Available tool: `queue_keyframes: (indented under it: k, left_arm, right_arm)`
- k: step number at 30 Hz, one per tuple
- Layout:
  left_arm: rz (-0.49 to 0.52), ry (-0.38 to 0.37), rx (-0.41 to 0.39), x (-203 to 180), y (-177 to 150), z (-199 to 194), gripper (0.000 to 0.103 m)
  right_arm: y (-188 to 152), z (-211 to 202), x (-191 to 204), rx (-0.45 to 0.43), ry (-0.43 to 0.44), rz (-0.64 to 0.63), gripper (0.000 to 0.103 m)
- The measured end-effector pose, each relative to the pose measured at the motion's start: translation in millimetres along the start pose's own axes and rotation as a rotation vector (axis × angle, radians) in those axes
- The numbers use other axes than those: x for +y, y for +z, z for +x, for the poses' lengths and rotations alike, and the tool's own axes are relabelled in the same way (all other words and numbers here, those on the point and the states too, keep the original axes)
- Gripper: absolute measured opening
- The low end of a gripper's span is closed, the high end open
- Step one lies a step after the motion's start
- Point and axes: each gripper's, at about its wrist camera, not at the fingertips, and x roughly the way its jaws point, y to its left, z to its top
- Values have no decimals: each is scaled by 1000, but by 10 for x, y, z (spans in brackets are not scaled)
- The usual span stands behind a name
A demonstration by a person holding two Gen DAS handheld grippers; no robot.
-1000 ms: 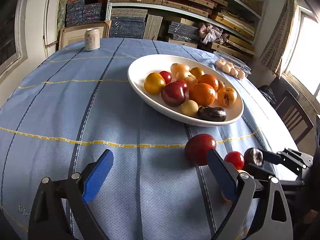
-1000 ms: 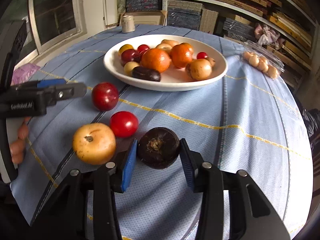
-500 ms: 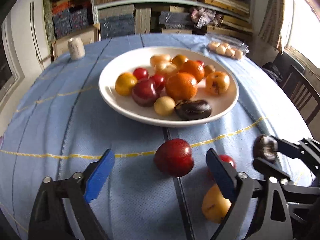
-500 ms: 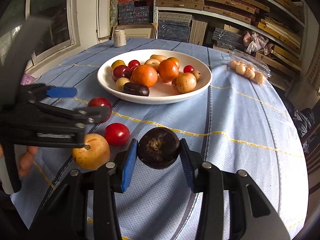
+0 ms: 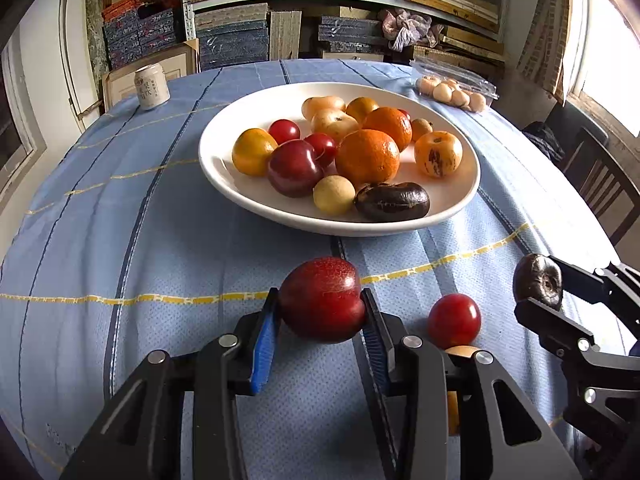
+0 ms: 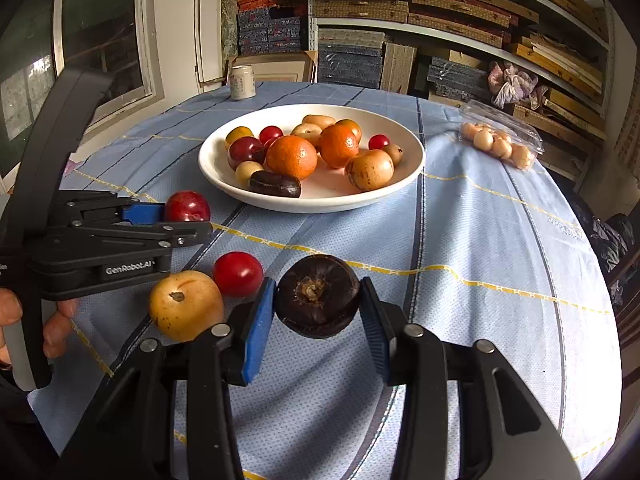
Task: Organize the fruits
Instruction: 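Grasp the dark brown fruit with the right tool while the left grasps the dark red plum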
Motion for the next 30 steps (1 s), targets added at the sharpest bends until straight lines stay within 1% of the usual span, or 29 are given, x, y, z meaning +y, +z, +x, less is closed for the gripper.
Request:
queue_keyframes:
  k: [15,30]
  left_arm:
    - [-11,-17,-18,26,-39,-110,40]
    - [-26,-10,-30,72,-48,-168,40]
  right_arm:
    - [-6,-21,22,-6,-7,-6,42]
    - [-2,-99,40,-26,-23,-16,42]
